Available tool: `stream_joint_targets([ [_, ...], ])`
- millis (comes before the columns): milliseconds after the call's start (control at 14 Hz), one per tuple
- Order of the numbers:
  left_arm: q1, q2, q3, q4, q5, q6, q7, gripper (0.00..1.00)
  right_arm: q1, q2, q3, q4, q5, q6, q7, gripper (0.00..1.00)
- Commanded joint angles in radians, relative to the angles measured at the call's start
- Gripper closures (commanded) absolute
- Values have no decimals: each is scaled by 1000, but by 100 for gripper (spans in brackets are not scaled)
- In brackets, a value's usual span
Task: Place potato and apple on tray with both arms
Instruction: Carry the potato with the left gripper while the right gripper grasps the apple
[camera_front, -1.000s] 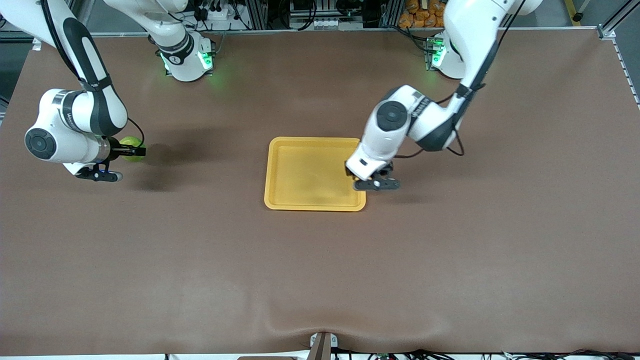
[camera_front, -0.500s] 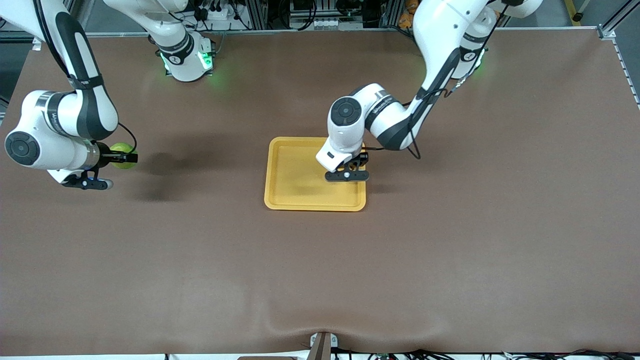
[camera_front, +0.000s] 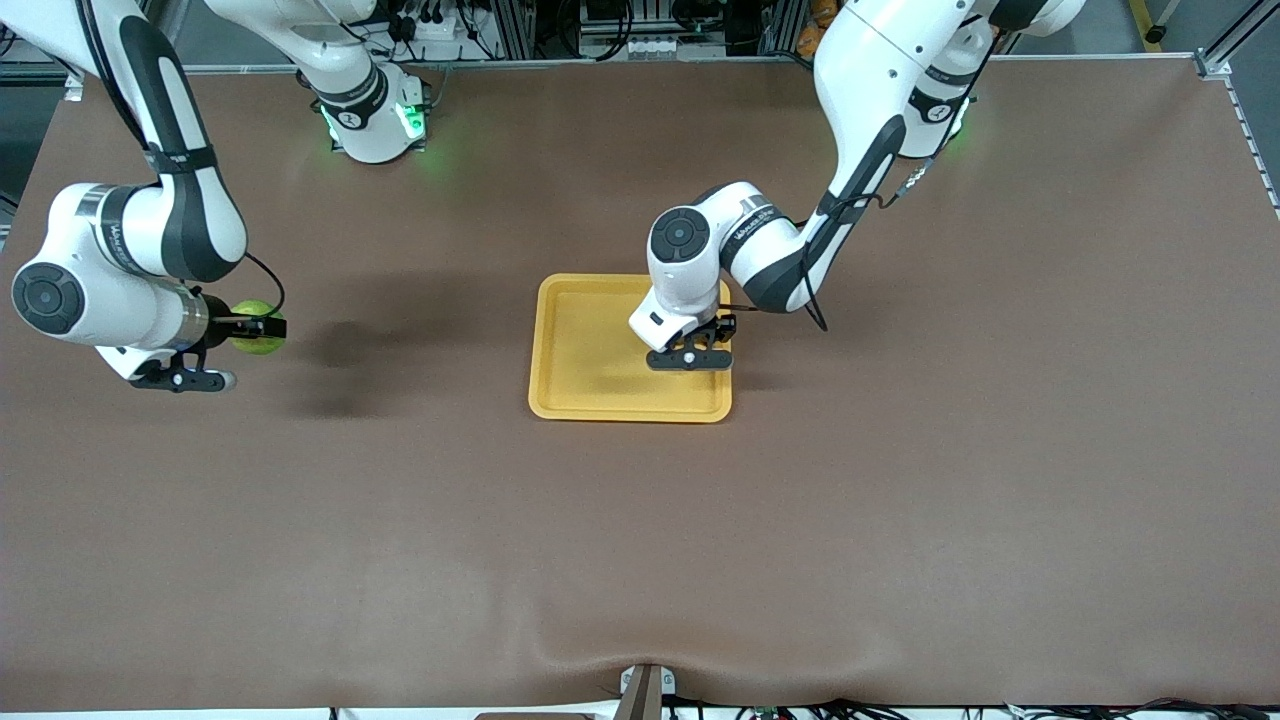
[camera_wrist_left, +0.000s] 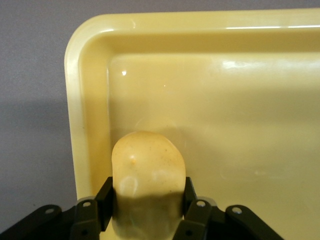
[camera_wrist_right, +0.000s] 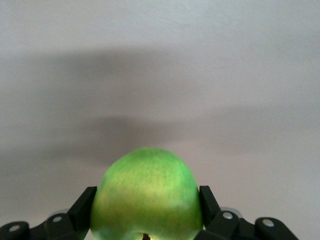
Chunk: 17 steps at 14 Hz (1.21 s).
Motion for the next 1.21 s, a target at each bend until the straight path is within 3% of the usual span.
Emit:
stream_joint_targets([
  [0, -7, 15, 6, 22, 38, -20, -17, 63, 35, -11, -3, 37, 60, -47, 5, 100],
  [429, -7, 27, 14, 24, 64, -20, -17, 57, 119, -20, -3, 47, 73, -55, 85, 100],
  [500, -7, 27, 14, 24, 65, -20, -17, 48, 130, -25, -3, 47, 73, -55, 97, 100],
  [571, -7, 27, 14, 24, 65, -20, -18, 13, 144, -33, -3, 47, 73, -55, 109, 100],
  [643, -8, 27, 14, 25, 67, -20, -27, 0, 159, -39, -3, 47, 73, -57, 123, 100],
  [1143, 33, -69, 14, 39, 65, -85, -26, 0, 282, -45, -2, 107, 119, -132, 282, 100],
])
